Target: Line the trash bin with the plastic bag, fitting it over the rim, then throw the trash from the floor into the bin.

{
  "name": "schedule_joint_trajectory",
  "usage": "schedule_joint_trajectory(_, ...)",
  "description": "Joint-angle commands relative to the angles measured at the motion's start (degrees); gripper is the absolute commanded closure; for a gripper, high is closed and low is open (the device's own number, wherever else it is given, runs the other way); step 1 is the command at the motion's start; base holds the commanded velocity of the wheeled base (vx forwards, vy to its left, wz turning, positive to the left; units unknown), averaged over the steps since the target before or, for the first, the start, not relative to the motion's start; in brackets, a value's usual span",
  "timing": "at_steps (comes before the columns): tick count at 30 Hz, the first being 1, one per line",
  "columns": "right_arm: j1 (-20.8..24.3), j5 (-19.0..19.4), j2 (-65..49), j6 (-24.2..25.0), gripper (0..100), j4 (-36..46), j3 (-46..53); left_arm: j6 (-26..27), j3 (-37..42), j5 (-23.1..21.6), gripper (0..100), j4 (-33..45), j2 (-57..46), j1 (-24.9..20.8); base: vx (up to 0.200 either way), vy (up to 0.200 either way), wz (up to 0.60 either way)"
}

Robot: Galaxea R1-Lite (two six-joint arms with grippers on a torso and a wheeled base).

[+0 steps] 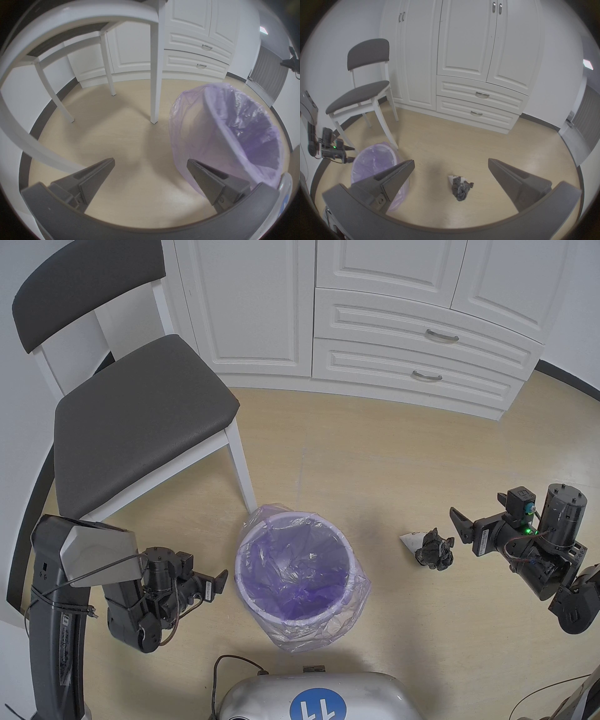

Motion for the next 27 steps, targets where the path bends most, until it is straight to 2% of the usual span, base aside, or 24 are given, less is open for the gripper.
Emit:
schedule_joint_trajectory(1,-0.8,-2.9,-2.1,-2.1,0,-0.1,4.1,-0.1,13.0,0.0,0,-5.4,-7.0,-0.2,0.000,0.000,0.00)
schedule_joint_trajectory(10,-1.0,-2.9,-3.7,-3.4,0,-0.1,5.6,-1.3,22.0,-0.8,0,-5.3,-17.5,-0.4,0.000,0.000,0.00)
schedule_joint_trajectory(20,-2.9,-3.0,-3.9,-6.7,0,-0.1,7.1,-2.4,31.3,-0.8,0,-5.3,-28.7,-4.6,0.000,0.000,0.00)
schedule_joint_trajectory(25,-2.6,-3.1,-3.8,-8.8,0,-0.1,8.7,-10.6,34.5,-0.7,0,-5.2,-38.0,-9.0,0.000,0.000,0.00)
schedule_joint_trajectory(27,-2.3,-3.1,-3.8,-9.2,0,-0.1,8.7,-11.7,34.6,-0.7,0,-5.2,-39.7,-9.7,0.000,0.000,0.00)
